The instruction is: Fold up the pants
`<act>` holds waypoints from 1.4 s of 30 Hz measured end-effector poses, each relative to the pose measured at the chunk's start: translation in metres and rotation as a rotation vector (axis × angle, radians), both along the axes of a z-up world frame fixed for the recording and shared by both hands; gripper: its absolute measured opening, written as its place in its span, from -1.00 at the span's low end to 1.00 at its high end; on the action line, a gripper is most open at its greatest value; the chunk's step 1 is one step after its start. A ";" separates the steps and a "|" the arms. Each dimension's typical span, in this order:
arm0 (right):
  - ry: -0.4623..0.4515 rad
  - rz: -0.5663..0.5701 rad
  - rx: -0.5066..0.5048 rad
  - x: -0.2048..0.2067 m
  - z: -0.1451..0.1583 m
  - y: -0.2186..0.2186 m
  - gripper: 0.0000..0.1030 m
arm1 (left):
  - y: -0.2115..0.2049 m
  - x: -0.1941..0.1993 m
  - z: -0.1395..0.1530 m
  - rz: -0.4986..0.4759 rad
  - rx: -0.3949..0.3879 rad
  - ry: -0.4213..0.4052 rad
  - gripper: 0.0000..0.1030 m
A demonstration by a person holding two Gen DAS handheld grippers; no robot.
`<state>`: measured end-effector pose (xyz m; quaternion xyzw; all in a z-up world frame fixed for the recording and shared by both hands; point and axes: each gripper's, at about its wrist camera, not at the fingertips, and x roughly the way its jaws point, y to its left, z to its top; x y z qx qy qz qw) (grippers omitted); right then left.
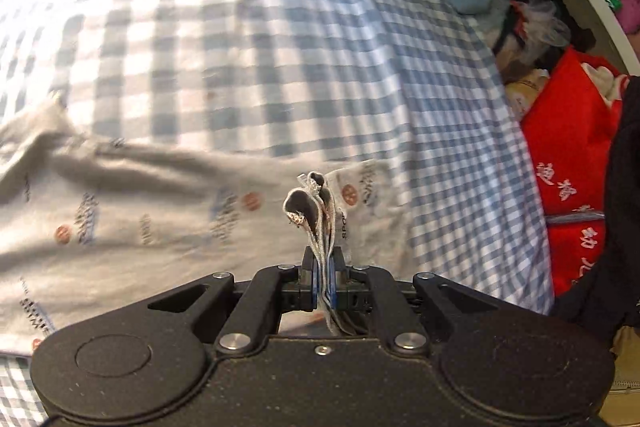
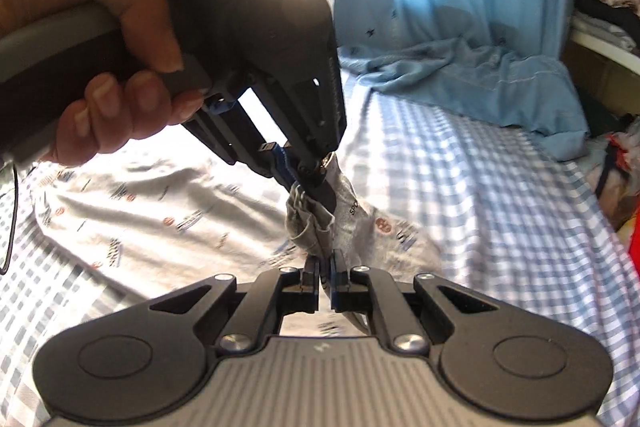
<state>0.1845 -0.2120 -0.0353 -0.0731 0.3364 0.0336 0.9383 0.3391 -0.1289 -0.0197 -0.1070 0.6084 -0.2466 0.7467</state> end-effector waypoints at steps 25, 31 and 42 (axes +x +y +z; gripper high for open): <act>0.166 0.032 -0.003 0.025 -0.040 0.059 0.09 | 0.090 0.009 -0.063 -0.037 -0.069 -0.030 -0.91; 0.148 0.078 0.007 0.025 -0.027 0.069 0.71 | 0.145 0.005 -0.062 0.018 -0.069 -0.047 -0.91; 0.260 0.067 -0.021 0.040 -0.051 0.096 0.93 | 0.226 0.003 -0.089 0.111 0.017 -0.025 -0.77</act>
